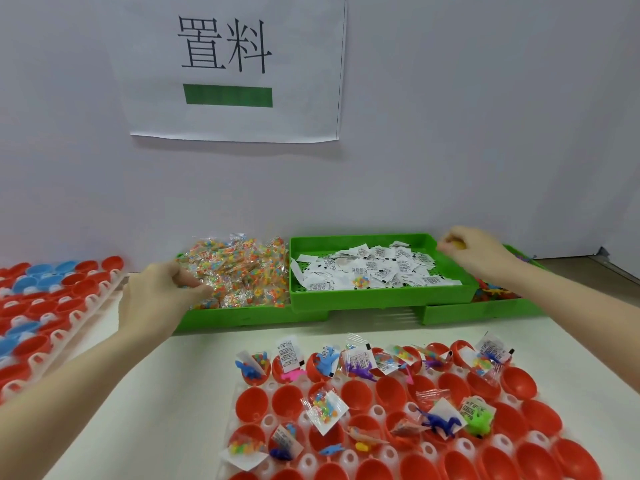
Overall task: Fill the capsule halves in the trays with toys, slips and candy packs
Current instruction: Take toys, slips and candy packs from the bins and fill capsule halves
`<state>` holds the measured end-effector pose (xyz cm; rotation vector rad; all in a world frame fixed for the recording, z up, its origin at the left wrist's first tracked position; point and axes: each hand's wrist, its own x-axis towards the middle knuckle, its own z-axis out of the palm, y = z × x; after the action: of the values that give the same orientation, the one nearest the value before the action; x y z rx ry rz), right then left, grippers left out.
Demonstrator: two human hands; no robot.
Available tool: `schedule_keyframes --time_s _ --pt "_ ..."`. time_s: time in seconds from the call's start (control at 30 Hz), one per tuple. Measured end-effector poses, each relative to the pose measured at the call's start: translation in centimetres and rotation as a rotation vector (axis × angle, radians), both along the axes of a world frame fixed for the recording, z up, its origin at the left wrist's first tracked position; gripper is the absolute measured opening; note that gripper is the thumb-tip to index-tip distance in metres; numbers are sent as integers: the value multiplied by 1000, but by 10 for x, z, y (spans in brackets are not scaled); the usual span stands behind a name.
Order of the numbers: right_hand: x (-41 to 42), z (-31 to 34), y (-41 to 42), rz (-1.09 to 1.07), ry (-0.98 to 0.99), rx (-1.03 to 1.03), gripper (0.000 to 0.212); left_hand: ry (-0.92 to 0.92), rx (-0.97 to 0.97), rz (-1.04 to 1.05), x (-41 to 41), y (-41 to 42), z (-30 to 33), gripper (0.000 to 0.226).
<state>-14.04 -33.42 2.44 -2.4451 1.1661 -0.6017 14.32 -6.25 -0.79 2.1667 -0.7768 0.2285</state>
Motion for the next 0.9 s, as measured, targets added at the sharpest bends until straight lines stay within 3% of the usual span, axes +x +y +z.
schedule_keyframes --time_s 0.13,0.23,0.33,0.47,0.63,0.73,0.83,0.9 --pt "8 1 10 100 432 -123 36 90 -19 42 1 -3 -1 23" --pt "13 1 7 10 532 -94 55 245 -147 30 -1 -3 1 24" --pt "12 0 6 -41 452 -9 49 373 -287 6 -4 -2 5 26" --pt "8 -1 7 -118 262 1 22 376 -366 25 -7 -1 8 26" --pt "3 3 6 -150 -193 125 24 372 -486 21 -7 0 9 19" --pt "3 7 7 -134 -294 257 19 359 -441 -33 -8 5 9 22" --pt "7 9 10 -128 -306 348 32 312 -323 -131 -14 9 11 11" --pt "8 10 13 -145 -275 386 33 269 -218 -135 -15 9 11 17"
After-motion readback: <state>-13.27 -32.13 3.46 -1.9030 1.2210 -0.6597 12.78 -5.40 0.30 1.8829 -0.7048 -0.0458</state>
